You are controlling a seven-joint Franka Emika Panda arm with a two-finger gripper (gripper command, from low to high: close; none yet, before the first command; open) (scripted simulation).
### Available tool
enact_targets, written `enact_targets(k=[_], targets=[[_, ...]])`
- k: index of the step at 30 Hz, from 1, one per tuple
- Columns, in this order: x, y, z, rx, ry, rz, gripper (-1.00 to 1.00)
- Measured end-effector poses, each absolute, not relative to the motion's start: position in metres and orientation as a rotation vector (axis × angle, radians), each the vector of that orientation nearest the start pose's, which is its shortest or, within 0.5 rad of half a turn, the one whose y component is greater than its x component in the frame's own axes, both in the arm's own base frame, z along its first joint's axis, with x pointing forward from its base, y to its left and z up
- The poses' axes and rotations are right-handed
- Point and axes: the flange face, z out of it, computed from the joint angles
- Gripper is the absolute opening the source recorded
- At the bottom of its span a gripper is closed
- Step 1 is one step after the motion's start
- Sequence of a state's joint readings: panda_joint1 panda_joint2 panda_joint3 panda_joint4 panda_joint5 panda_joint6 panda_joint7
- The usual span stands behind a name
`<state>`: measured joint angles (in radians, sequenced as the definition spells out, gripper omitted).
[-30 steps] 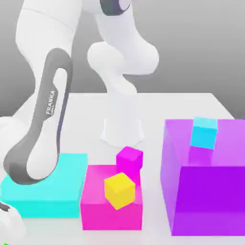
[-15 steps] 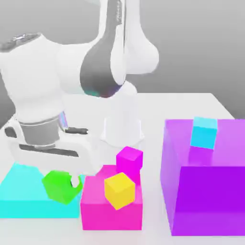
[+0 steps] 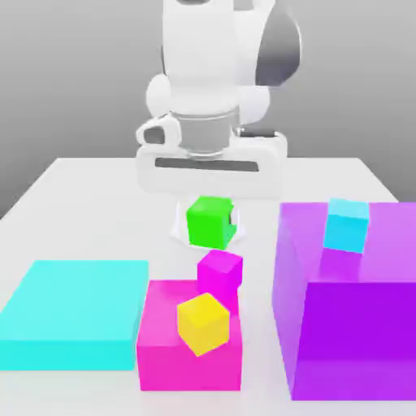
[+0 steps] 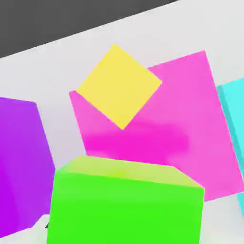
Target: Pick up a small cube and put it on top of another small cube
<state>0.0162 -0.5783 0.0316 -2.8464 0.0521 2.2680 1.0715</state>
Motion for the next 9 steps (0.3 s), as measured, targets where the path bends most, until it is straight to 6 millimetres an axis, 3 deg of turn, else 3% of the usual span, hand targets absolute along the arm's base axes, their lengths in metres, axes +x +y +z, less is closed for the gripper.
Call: enact_targets(k=[6,7,9], targets=[[0.324,0.02,0.295,-2.708,1.588,0.002,-1.0],[0.323,0.02,0.288,-2.708,1.588,0.001,1.0],[0.323,0.02,0.288,-2.708,1.588,0.001,1.0]])
